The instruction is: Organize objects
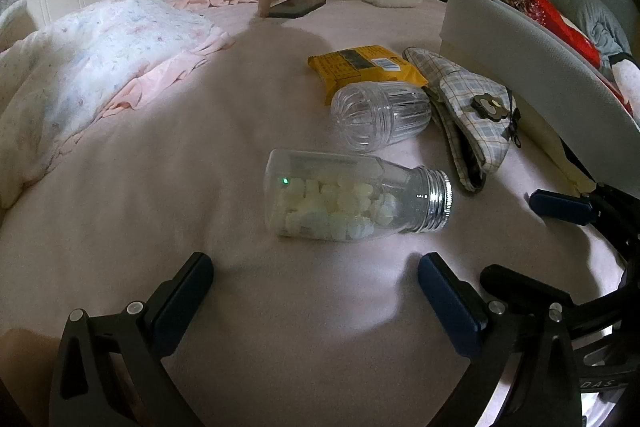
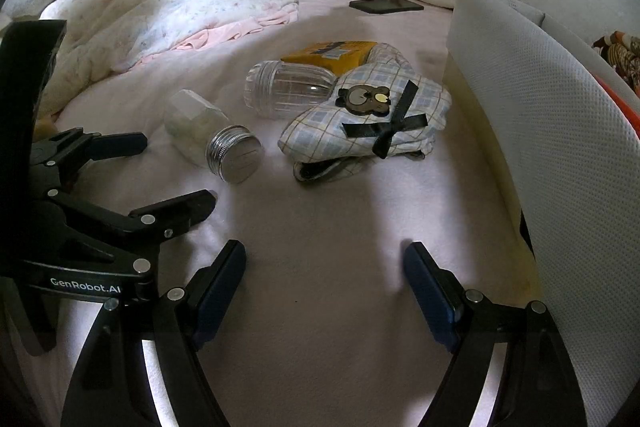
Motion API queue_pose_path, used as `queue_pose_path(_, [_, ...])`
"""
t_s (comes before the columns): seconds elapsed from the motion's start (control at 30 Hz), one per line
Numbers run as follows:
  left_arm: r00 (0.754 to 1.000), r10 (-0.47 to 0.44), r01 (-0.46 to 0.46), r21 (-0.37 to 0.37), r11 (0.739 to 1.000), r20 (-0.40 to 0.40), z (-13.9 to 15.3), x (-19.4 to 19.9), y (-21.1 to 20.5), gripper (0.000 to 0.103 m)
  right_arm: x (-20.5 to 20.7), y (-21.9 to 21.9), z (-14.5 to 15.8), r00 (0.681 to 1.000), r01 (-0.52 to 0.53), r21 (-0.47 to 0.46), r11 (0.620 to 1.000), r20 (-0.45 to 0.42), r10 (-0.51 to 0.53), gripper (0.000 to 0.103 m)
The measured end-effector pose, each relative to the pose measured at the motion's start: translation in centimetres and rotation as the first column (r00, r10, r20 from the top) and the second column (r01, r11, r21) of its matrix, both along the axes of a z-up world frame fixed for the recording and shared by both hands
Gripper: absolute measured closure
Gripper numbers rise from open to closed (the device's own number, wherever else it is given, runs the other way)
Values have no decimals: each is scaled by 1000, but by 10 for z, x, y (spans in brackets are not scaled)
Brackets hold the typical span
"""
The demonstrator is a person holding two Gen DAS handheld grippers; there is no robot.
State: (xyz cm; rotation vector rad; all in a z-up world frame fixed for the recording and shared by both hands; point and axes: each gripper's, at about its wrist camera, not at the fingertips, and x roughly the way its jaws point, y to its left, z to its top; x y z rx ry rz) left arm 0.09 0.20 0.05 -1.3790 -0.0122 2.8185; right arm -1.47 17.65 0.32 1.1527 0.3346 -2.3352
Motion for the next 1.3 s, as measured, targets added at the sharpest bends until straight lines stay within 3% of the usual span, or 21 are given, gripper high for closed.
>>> queue_pose_path(1.3, [1000,0,0,-1,1000,1,0,0,-1,0,6,2,1,1000,-1,-2,1000,0,1,22])
